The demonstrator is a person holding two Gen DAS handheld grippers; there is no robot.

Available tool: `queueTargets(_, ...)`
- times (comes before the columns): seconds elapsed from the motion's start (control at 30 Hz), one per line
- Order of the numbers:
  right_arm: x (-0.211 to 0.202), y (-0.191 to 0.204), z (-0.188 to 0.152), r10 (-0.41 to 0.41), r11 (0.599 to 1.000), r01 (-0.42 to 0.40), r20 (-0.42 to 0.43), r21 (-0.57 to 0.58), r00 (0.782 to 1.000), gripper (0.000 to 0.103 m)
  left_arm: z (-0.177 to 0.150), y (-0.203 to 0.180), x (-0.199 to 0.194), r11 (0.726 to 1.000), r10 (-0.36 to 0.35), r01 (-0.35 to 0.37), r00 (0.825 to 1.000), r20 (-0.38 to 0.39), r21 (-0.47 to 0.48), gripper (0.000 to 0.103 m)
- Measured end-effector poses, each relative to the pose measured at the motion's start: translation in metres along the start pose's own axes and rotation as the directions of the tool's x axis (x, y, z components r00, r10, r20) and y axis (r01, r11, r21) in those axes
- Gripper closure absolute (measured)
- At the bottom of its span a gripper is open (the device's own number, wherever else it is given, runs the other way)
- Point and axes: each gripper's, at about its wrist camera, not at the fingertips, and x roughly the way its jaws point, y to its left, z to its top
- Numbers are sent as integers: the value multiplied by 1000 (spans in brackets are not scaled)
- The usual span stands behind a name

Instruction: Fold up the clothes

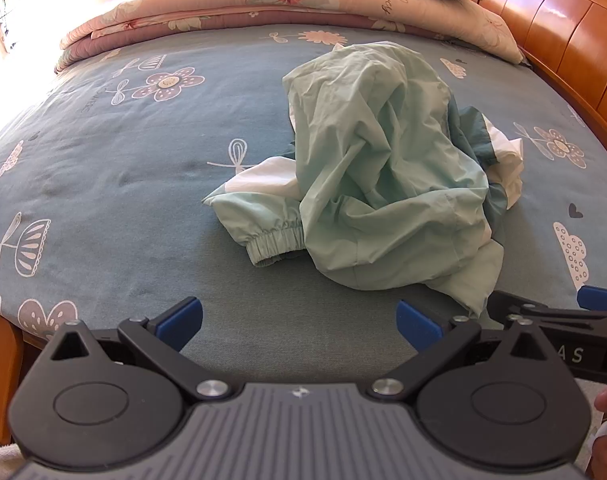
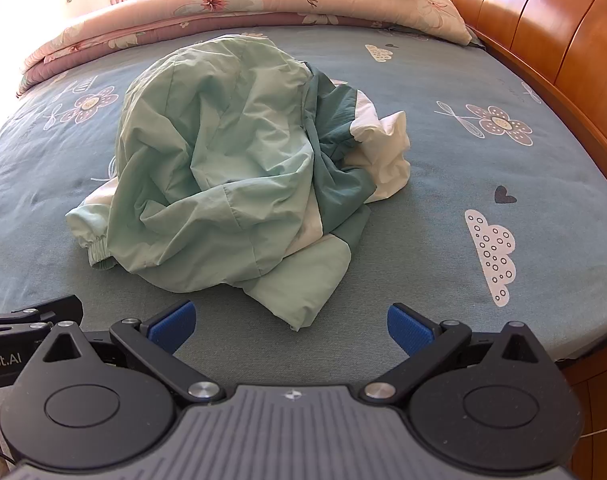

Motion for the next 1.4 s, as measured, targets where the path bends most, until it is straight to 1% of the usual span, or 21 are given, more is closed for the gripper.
queueTargets(0.47, 1, -2, -2, 1, 1000, -1, -3, 8, 1000, 0, -4, 0, 1, 1000, 4, -4, 1000, 3, 2, 1)
queueTargets(0.8, 2, -3, -4, -7, 1000, 7, 0, 11, 1000, 0, -6, 5, 1, 1000, 22, -21, 1000, 7, -12, 1)
queueTargets(1.4, 1, -2, -5, -4, 1000, 4, 3, 8, 1000, 0, -7, 7, 0, 1000, 16, -16, 1000, 12, -19, 1)
